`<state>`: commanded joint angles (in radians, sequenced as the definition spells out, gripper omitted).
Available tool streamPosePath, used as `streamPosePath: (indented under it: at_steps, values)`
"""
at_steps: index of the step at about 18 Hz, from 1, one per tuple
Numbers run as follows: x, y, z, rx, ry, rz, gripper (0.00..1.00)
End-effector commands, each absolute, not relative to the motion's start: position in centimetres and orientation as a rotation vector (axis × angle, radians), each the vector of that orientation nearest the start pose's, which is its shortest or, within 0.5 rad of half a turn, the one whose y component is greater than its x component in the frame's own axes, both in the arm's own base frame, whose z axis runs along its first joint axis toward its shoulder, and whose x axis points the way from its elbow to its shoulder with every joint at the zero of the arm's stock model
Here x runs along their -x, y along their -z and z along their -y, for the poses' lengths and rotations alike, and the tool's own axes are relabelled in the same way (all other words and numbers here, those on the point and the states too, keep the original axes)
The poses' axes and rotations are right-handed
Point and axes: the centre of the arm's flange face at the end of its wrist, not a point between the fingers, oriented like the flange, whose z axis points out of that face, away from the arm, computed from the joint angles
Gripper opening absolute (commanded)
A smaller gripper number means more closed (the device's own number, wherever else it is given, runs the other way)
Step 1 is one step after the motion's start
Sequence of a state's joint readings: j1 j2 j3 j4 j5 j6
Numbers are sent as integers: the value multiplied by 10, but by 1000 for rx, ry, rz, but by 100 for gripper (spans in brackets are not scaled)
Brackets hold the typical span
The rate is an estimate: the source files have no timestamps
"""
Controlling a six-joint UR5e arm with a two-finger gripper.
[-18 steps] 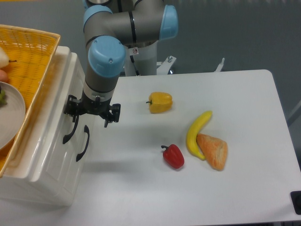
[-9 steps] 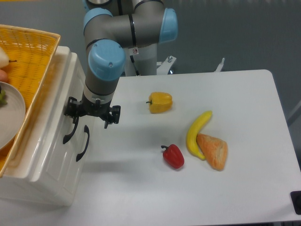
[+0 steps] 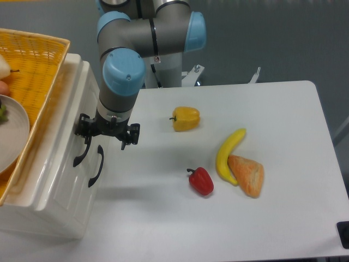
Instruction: Slide open the top white drawer
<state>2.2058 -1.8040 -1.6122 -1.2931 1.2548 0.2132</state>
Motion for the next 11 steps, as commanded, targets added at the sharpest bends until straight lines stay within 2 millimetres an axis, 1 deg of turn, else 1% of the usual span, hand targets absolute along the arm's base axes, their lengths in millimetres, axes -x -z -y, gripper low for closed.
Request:
streamPosePath:
  at_steps: [4,11]
  values:
    - [209,-374,-561,2914,432,621,100]
    - [216,-375,-558,2908,429,634,100]
